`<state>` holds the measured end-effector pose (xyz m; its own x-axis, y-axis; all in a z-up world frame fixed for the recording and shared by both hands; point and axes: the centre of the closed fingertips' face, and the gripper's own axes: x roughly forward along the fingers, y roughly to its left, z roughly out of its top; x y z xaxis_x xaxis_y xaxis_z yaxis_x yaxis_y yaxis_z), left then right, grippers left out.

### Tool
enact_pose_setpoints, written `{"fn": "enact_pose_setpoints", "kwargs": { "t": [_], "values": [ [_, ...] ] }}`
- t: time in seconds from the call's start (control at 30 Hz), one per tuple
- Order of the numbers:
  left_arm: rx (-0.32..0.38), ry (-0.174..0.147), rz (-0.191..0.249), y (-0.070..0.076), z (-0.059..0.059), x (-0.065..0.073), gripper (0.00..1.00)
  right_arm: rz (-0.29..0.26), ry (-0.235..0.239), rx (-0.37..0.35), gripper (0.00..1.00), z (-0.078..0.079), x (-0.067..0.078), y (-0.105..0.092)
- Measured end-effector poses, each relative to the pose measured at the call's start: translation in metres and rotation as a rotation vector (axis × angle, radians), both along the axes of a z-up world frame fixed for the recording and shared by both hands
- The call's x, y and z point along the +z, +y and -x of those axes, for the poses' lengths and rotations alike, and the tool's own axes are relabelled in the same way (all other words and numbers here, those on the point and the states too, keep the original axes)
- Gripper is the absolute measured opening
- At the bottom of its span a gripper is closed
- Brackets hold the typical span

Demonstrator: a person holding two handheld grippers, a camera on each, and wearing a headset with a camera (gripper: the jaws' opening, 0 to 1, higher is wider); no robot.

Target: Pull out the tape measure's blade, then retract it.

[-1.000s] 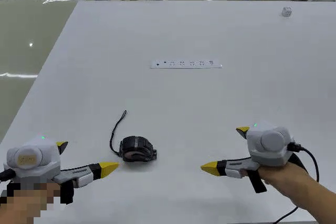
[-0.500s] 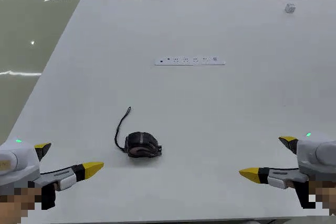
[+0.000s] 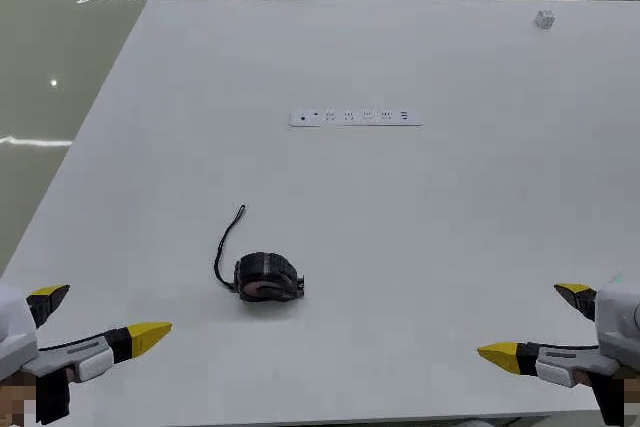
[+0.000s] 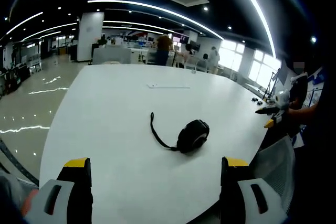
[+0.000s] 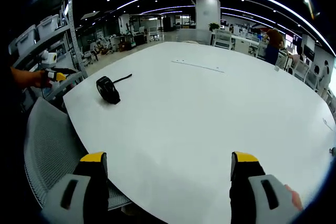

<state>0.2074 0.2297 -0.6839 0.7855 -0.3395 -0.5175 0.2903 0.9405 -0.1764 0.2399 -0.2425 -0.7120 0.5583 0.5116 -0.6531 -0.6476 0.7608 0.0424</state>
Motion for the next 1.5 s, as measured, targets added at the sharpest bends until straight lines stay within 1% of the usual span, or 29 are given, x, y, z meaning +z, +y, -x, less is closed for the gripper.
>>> {"fn": "enact_pose_setpoints", "kwargs": {
  "t": [0.07, 0.1, 0.2, 0.43, 0.53, 0.57, 0.7, 0.77, 0.83, 0.87, 0.9, 0.93, 0.97, 1.0, 1.03, 1.07, 1.1, 1.13, 1.17, 1.2, 1.27, 1.3, 1.37, 1.4, 1.47, 1.5],
  "values": [
    [-0.001, 0.004, -0.003, 0.0, 0.001, 0.0, 1.0, -0.002, 0.003, -0.001, 1.0, 0.001, 0.001, 0.001],
    [-0.003, 0.007, 0.003, 0.0, 0.001, 0.0, 1.0, -0.003, 0.004, 0.0, 1.0, 0.002, 0.001, 0.002],
    [-0.004, 0.013, 0.006, -0.001, 0.001, 0.0, 1.0, 0.007, 0.006, 0.005, 1.0, 0.003, 0.0, 0.002],
    [-0.015, 0.012, 0.01, -0.005, -0.001, 0.001, 1.0, 0.005, 0.002, -0.007, 1.0, 0.002, 0.003, -0.009],
    [-0.015, 0.014, 0.01, -0.005, -0.001, 0.001, 1.0, 0.005, 0.001, -0.014, 0.99, 0.002, 0.005, -0.014],
    [-0.016, 0.014, 0.011, -0.004, 0.0, 0.001, 1.0, 0.001, 0.003, -0.017, 0.99, 0.0, 0.005, -0.019],
    [-0.022, 0.021, 0.009, -0.003, 0.002, -0.001, 1.0, 0.005, 0.011, -0.019, 0.99, 0.002, 0.003, -0.021],
    [-0.024, 0.022, 0.011, -0.002, 0.004, -0.001, 1.0, 0.006, 0.016, -0.02, 0.98, 0.004, 0.003, -0.021],
    [-0.022, 0.017, 0.013, -0.002, 0.004, 0.0, 1.0, 0.025, 0.013, -0.001, 0.94, 0.007, 0.002, -0.021],
    [-0.021, 0.016, 0.014, -0.002, 0.004, 0.001, 1.0, 0.023, 0.021, 0.004, 0.93, 0.008, 0.001, -0.02],
    [-0.02, 0.016, 0.015, -0.002, 0.004, 0.001, 1.0, 0.019, 0.039, 0.021, 0.91, 0.011, 0.0, -0.018],
    [-0.02, 0.015, 0.016, -0.002, 0.004, 0.002, 1.0, 0.023, 0.033, 0.023, 0.89, 0.011, 0.001, -0.017],
    [-0.021, 0.015, 0.018, -0.003, 0.004, 0.002, 1.0, 0.03, 0.027, 0.029, 0.89, 0.01, 0.001, -0.017],
    [-0.022, 0.013, 0.019, -0.004, 0.004, 0.002, 1.0, 0.028, 0.039, 0.035, 0.89, 0.011, -0.001, -0.016],
    [-0.023, 0.013, 0.018, -0.004, 0.004, 0.003, 1.0, 0.025, 0.042, 0.032, 0.89, 0.011, 0.0, -0.015],
    [-0.024, 0.011, 0.019, -0.004, 0.004, 0.003, 1.0, 0.033, 0.019, 0.026, 0.92, 0.008, 0.001, -0.016],
    [-0.025, 0.009, 0.02, -0.005, 0.003, 0.004, 1.0, 0.022, 0.039, 0.028, 0.92, 0.009, 0.001, -0.015],
    [-0.025, 0.009, 0.021, -0.005, 0.004, 0.004, 1.0, 0.014, 0.035, 0.023, 0.92, 0.007, 0.002, -0.016],
    [-0.026, 0.007, 0.021, -0.005, 0.004, 0.005, 1.0, 0.015, 0.025, 0.02, 0.94, 0.005, 0.003, -0.016],
    [-0.025, 0.007, 0.022, -0.004, 0.004, 0.005, 1.0, 0.016, 0.033, 0.023, 0.94, 0.006, 0.002, -0.017],
    [-0.023, 0.008, 0.024, -0.004, 0.004, 0.005, 1.0, 0.013, 0.021, 0.016, 0.97, 0.003, 0.004, -0.018],
    [-0.022, 0.008, 0.023, -0.003, 0.004, 0.005, 1.0, 0.007, 0.032, 0.018, 0.96, 0.004, 0.004, -0.017],
    [-0.021, 0.01, 0.024, -0.002, 0.004, 0.005, 1.0, 0.011, 0.022, 0.013, 0.99, 0.003, 0.004, -0.018],
    [-0.02, 0.01, 0.024, -0.001, 0.004, 0.005, 1.0, 0.004, 0.03, 0.014, 0.99, 0.003, 0.004, -0.018],
    [-0.02, 0.01, 0.022, -0.001, 0.004, 0.005, 1.0, 0.003, 0.023, 0.01, 1.0, 0.002, 0.006, -0.018],
    [-0.021, 0.009, 0.023, -0.001, 0.004, 0.006, 1.0, -0.003, 0.031, 0.011, 1.0, 0.003, 0.005, -0.017]
  ]
}}
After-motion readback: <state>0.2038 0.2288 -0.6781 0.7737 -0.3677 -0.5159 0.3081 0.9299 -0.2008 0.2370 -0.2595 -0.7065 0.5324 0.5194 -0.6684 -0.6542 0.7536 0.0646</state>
